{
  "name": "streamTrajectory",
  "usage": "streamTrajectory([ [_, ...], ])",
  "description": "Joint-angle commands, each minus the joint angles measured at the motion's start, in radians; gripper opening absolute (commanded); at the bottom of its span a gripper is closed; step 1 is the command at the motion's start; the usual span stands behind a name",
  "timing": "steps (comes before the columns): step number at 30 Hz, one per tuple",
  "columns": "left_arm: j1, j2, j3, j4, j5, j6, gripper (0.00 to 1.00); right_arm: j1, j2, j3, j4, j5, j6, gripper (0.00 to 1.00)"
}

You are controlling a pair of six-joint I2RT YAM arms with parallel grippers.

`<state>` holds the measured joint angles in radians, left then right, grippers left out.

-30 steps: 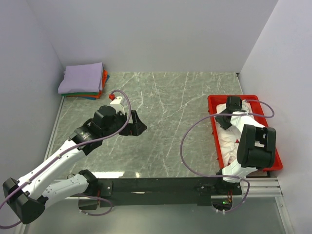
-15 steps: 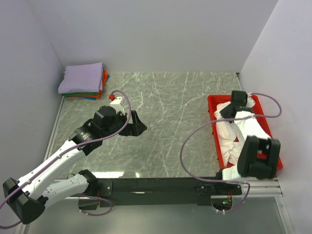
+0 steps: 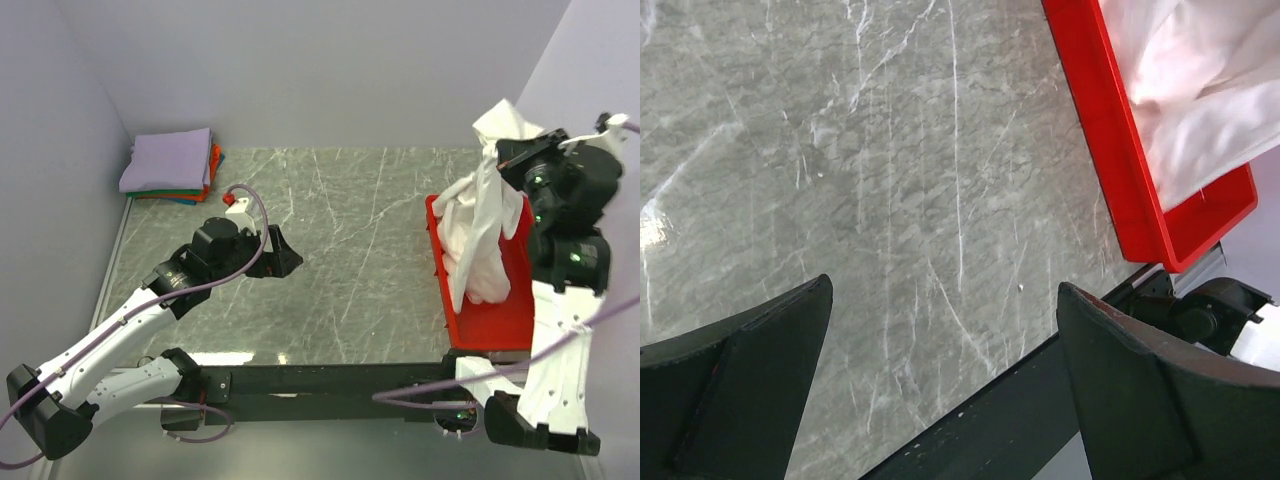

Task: Fold and stack the t-shirts
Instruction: Grab the tshirt from the pile, then move the tshirt to the center of the board

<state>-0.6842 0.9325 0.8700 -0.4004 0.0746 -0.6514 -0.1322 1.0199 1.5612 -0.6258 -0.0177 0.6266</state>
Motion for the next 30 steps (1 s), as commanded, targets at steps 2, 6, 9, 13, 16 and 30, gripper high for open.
streamTrajectory([
  [2, -0.001, -0.006, -0.008, 0.064, 0.010, -0.025, 0.99, 0.032, -0.023, 0.235, 0.006, -0.178, 0.008, 0.00],
  [6, -0.002, -0.017, -0.019, 0.077, 0.004, -0.040, 0.99, 0.048, -0.003, 0.362, 0.078, -0.295, 0.070, 0.00],
  [9, -0.002, -0.023, -0.032, 0.094, 0.011, -0.056, 0.99, 0.049, 0.015, 0.437, 0.144, -0.350, 0.134, 0.00],
  [13, -0.002, -0.035, -0.060, 0.129, 0.034, -0.071, 0.99, 0.049, 0.037, 0.499, 0.222, -0.401, 0.226, 0.00],
  [16, -0.002, -0.049, -0.086, 0.155, 0.048, -0.086, 0.98, 0.057, 0.042, 0.439, 0.322, -0.470, 0.304, 0.00],
  [30, -0.003, -0.221, -0.230, 0.393, 0.313, -0.085, 0.89, 0.557, 0.252, 0.396, 0.288, -0.140, 0.088, 0.00],
])
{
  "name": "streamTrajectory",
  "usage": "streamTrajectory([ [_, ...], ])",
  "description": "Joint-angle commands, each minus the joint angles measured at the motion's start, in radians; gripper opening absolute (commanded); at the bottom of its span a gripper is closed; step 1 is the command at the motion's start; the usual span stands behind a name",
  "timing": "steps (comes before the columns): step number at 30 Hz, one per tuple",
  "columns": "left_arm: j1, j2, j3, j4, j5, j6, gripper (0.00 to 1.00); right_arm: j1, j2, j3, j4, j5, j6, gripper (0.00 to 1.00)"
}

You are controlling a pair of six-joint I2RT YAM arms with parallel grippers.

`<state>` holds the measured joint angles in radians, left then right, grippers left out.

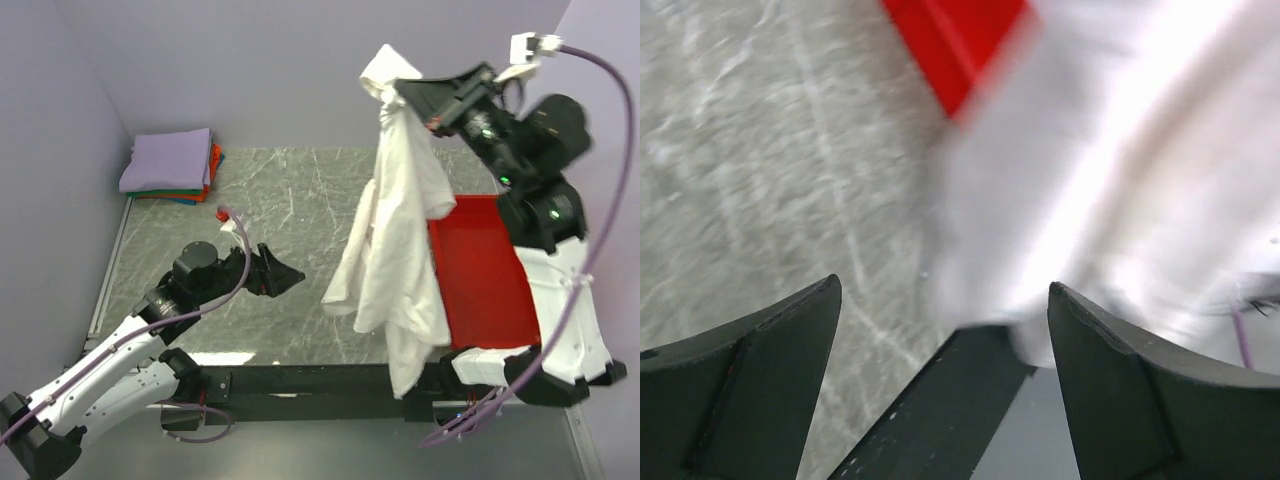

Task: Fold and stack the t-shirts
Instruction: Move the tshirt to the center of the board

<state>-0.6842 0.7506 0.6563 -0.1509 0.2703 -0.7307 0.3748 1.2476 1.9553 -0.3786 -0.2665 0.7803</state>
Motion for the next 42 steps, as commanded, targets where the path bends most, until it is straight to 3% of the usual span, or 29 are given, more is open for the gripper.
streamTrajectory([
  [1, -0.003, -0.046, -0.021, 0.177, 0.127, -0.003, 0.89, 0.067, 0.036, 0.005, 0.038, 0.127, -0.070, 0.00],
  [9, -0.003, 0.021, -0.030, 0.335, 0.061, 0.057, 0.87, 0.171, 0.131, 0.074, 0.014, 0.205, -0.108, 0.00],
  [15, -0.002, 0.119, -0.009, 0.338, -0.250, 0.076, 0.80, 0.191, 0.168, 0.117, -0.006, 0.214, -0.110, 0.00],
  [23, -0.003, 0.130, -0.009, 0.379, -0.396, 0.158, 0.80, 0.194, 0.200, 0.211, -0.082, 0.211, -0.130, 0.00],
  [27, -0.003, 0.160, -0.021, 0.442, -0.317, 0.209, 0.80, 0.194, 0.199, 0.211, -0.091, 0.207, -0.130, 0.00],
  [35, -0.006, 0.253, -0.073, 0.642, 0.010, 0.198, 0.77, 0.194, 0.171, 0.159, -0.079, 0.220, -0.133, 0.00],
  [42, -0.006, 0.279, -0.115, 0.758, 0.076, 0.191, 0.79, 0.194, 0.171, 0.151, -0.078, 0.216, -0.133, 0.00],
])
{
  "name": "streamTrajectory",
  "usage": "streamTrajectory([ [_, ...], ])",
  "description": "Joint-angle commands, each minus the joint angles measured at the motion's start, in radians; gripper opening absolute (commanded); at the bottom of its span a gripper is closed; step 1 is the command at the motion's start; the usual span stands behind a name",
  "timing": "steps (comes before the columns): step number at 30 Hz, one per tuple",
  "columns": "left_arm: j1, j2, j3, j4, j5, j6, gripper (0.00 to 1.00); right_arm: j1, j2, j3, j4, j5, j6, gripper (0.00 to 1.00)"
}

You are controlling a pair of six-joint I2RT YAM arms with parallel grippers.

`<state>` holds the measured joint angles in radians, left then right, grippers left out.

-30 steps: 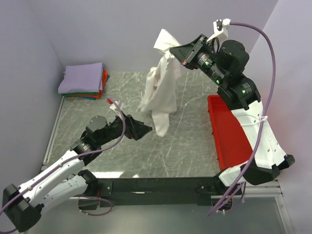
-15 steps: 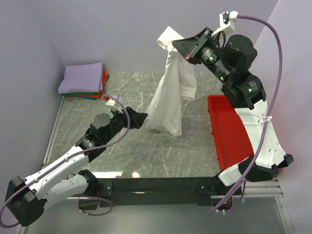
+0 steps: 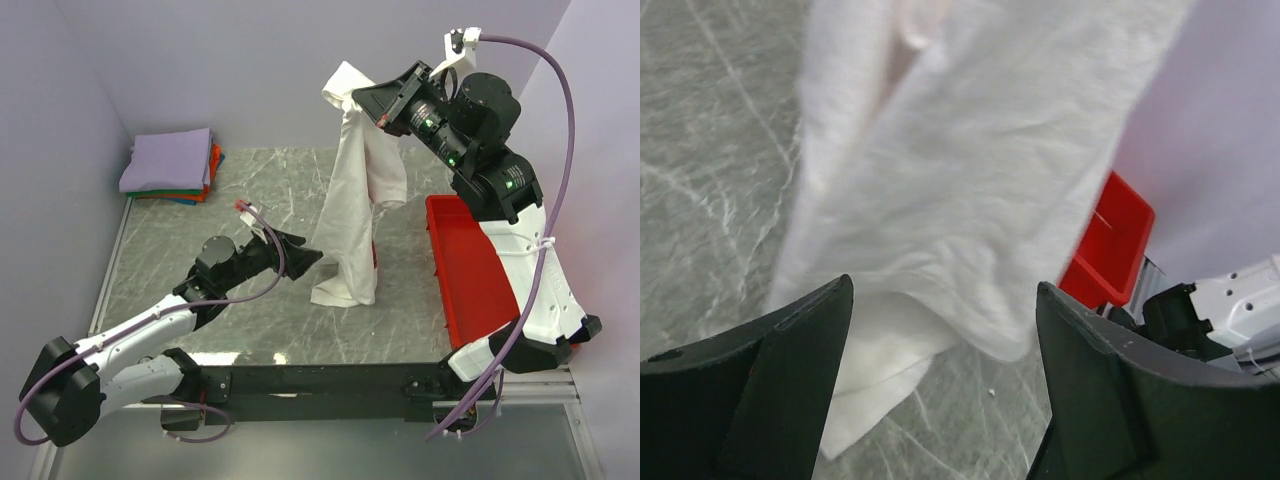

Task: Fold and stack the t-shirts
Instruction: Move the tshirt to the center of the board

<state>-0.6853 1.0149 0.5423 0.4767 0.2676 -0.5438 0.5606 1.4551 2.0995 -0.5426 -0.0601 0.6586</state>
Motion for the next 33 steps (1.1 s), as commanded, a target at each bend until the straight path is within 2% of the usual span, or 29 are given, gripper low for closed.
streamTrajectory([
  [1, -0.005, 0.028, 0.001, 0.146, 0.084, 0.017, 0.79, 0.009, -0.036, 0.008, 0.090, 0.008, -0.010, 0.00],
  [3, -0.005, 0.074, 0.016, 0.149, 0.084, 0.033, 0.79, 0.009, -0.035, 0.008, 0.090, 0.006, -0.008, 0.00],
  [10, -0.005, 0.120, 0.056, 0.111, -0.154, 0.080, 0.79, 0.009, -0.029, 0.017, 0.081, 0.006, -0.010, 0.00],
  [17, -0.003, 0.100, 0.070, 0.069, -0.212, 0.139, 0.79, 0.009, -0.022, 0.030, 0.066, 0.006, -0.016, 0.00],
  [26, -0.005, 0.136, 0.090, 0.054, -0.186, 0.194, 0.79, 0.007, -0.016, 0.031, 0.064, -0.003, -0.008, 0.00],
  [33, -0.005, 0.229, 0.110, 0.112, -0.004, 0.160, 0.77, 0.007, -0.016, 0.030, 0.055, 0.009, -0.013, 0.00],
])
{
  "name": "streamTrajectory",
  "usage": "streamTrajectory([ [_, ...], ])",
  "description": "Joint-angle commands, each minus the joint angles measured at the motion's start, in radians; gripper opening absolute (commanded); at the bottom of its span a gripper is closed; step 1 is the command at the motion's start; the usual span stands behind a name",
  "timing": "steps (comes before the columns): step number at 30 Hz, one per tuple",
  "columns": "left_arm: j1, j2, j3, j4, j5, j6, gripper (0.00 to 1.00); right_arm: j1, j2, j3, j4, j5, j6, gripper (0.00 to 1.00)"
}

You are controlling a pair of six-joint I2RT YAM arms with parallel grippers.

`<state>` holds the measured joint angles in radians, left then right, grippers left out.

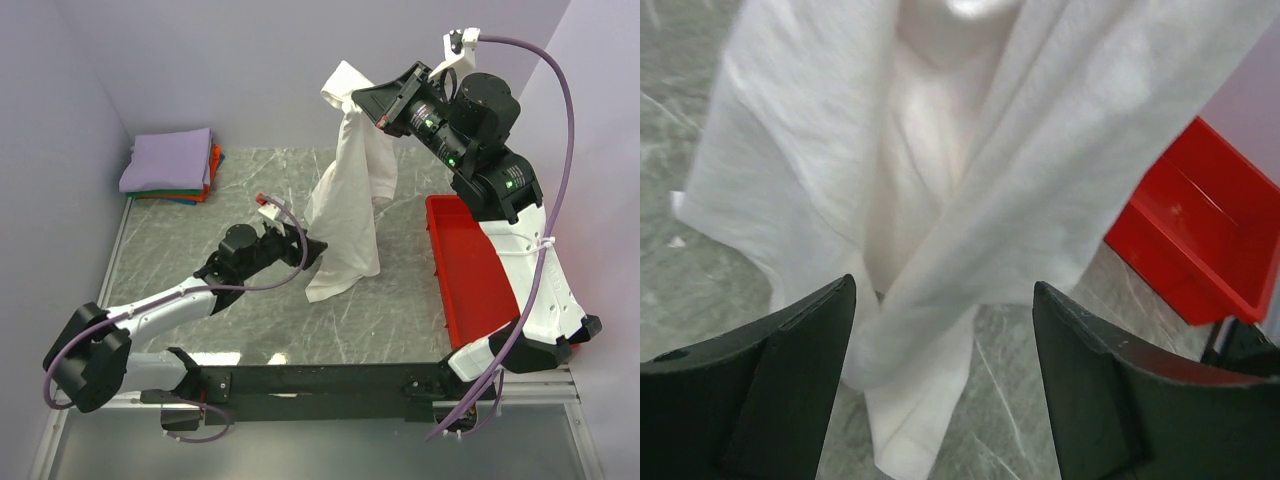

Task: Fold and stack the t-shirts
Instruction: Move the tshirt to the center of the board

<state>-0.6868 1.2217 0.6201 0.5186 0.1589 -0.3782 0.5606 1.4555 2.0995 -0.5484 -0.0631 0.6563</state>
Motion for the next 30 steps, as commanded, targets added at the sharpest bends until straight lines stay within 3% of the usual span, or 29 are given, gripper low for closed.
streamTrajectory([
  [1, -0.003, 0.028, 0.027, 0.083, 0.120, -0.013, 0.76, 0.009, -0.018, 0.027, 0.061, 0.020, -0.015, 0.00],
  [5, -0.003, 0.048, 0.018, 0.100, 0.122, -0.033, 0.74, 0.009, -0.029, 0.005, 0.062, 0.040, -0.024, 0.00],
  [8, -0.003, 0.049, 0.017, 0.093, 0.099, -0.042, 0.60, 0.009, -0.038, -0.012, 0.061, 0.061, -0.034, 0.00],
  [9, -0.003, 0.045, 0.015, 0.090, 0.093, -0.050, 0.52, 0.009, -0.046, -0.018, 0.061, 0.062, -0.038, 0.00],
  [10, -0.003, 0.041, 0.015, 0.089, 0.084, -0.053, 0.31, 0.009, -0.049, -0.030, 0.058, 0.078, -0.043, 0.00],
  [11, -0.003, 0.033, 0.015, 0.086, 0.052, -0.057, 0.20, 0.007, -0.053, -0.038, 0.057, 0.097, -0.046, 0.00],
  [12, -0.003, 0.027, 0.020, 0.061, 0.028, -0.073, 0.01, 0.009, -0.061, -0.045, 0.057, 0.108, -0.050, 0.00],
  [14, -0.003, -0.003, 0.033, 0.022, -0.037, -0.090, 0.01, 0.007, -0.066, -0.059, 0.044, 0.134, -0.066, 0.00],
  [17, -0.002, -0.072, 0.079, -0.119, -0.250, -0.120, 0.01, -0.004, -0.075, -0.085, 0.015, 0.203, -0.090, 0.00],
  [18, -0.002, -0.089, 0.096, -0.161, -0.398, -0.145, 0.01, -0.010, -0.087, -0.099, 0.012, 0.218, -0.092, 0.00],
  [22, 0.027, -0.145, 0.202, -0.328, -0.631, -0.174, 0.01, -0.083, -0.129, -0.243, 0.062, 0.175, -0.072, 0.00],
  [27, 0.156, -0.110, 0.390, -0.397, -0.644, -0.203, 0.01, -0.234, -0.129, -0.340, 0.160, 0.026, -0.026, 0.00],
  [30, 0.283, -0.021, 0.536, -0.374, -0.585, -0.194, 0.01, -0.290, -0.069, -0.282, 0.174, -0.013, -0.041, 0.00],
])
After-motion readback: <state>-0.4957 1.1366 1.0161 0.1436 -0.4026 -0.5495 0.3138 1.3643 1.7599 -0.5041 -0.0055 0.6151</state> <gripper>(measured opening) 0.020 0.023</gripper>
